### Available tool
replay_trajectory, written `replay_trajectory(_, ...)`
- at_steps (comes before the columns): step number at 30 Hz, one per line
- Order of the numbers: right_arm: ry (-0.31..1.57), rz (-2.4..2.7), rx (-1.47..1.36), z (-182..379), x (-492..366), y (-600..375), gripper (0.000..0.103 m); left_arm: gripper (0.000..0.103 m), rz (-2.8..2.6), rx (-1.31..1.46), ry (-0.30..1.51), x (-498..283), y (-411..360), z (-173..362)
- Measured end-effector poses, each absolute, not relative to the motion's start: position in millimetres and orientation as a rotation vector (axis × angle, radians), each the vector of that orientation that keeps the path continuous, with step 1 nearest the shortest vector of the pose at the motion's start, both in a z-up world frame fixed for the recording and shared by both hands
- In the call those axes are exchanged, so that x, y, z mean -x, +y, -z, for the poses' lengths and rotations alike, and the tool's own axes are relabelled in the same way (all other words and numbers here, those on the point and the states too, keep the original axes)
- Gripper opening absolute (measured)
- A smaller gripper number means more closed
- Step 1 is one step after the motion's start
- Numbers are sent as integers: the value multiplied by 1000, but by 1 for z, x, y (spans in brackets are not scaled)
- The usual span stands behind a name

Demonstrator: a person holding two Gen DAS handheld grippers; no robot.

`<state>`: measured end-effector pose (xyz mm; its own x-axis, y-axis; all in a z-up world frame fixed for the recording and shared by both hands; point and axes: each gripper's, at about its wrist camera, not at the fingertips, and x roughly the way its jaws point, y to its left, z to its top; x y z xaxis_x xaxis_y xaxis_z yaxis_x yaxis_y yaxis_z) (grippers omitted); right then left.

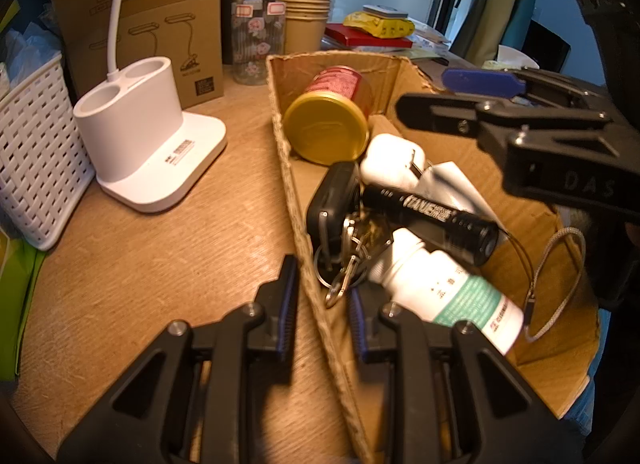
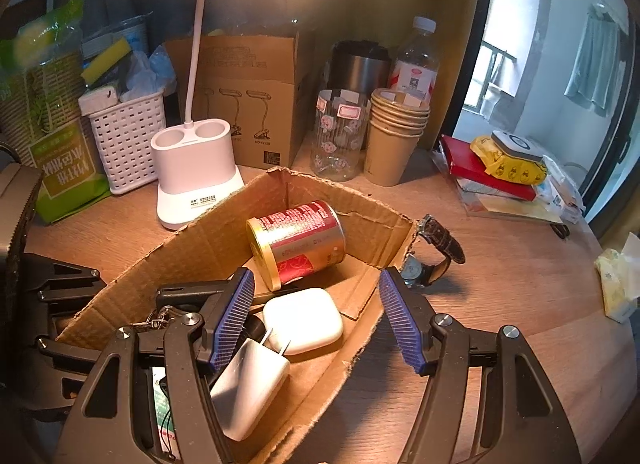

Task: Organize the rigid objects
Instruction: 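Move the right gripper to the brown leather-strap watch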

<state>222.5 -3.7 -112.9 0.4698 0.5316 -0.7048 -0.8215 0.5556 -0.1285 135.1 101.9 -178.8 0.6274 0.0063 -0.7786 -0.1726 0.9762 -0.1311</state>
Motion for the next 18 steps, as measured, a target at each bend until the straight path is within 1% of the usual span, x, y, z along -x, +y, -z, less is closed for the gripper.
replay_trajectory(11, 640, -835, 467, 99, -227, -29, 68, 25, -103, 201, 888, -135, 102, 179)
replay_trajectory(18, 657, -798, 429, 98, -240, -56, 68, 25, -103, 201, 888, -135, 102, 179)
